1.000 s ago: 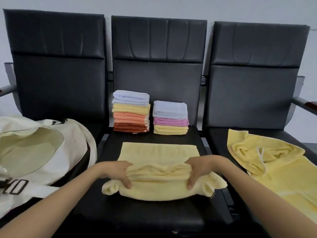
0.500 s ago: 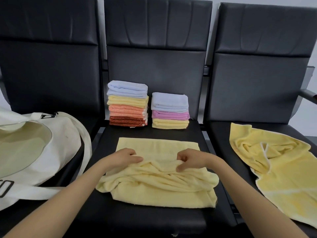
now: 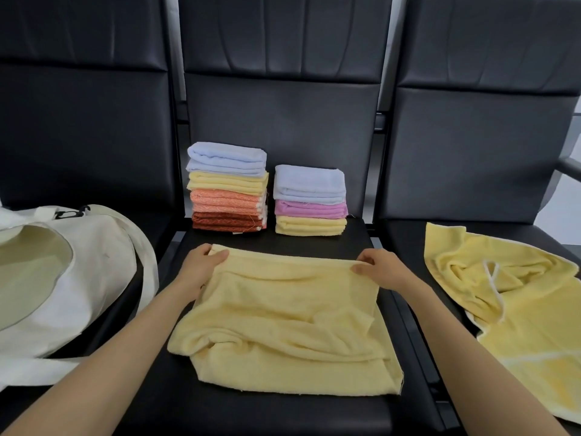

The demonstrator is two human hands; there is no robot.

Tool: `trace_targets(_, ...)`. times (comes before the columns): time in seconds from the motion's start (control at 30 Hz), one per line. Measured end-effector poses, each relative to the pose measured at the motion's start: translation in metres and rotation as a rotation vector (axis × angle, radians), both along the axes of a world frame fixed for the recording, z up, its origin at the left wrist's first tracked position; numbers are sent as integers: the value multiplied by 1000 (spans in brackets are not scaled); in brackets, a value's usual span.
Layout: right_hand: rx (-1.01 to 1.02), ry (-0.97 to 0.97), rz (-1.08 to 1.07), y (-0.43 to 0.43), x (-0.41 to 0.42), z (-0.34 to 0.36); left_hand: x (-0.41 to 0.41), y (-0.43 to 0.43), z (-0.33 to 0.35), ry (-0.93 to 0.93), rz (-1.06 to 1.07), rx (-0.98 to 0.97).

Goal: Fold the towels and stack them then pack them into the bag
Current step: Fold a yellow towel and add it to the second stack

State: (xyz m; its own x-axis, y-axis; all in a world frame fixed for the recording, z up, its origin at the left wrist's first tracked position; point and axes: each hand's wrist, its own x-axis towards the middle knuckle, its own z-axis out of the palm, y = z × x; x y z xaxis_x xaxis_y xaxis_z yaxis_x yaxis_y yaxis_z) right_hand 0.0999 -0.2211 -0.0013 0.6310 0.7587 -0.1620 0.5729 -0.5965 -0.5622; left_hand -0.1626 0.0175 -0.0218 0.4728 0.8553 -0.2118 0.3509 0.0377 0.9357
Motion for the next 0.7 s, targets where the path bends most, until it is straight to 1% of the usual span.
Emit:
trace_targets(0.1,75,14,-91,6,4,-13,4,6,-7,197,-22,184)
trace_targets(0.2,107,-8,-145,13,7,-23,12,9,-17,336,-59,297)
trace_targets(0.37,50,-98,-201,20,11,-42,17,20,-28,405,2,373)
trace_targets(0.47,34,-166,-229,24,11,-48,17,29,-31,392,35,420)
trace_targets(0.53,33,-163,-247,25,11,-52,20,28,-35,441,43,461)
trace_targets(0.63,41,-128,-239,25,12,-54,27,20,-39,591,-14,548)
trace_targets(0.7,4,-75,-201,25,13,-50,29,21,-37,636,-33,512)
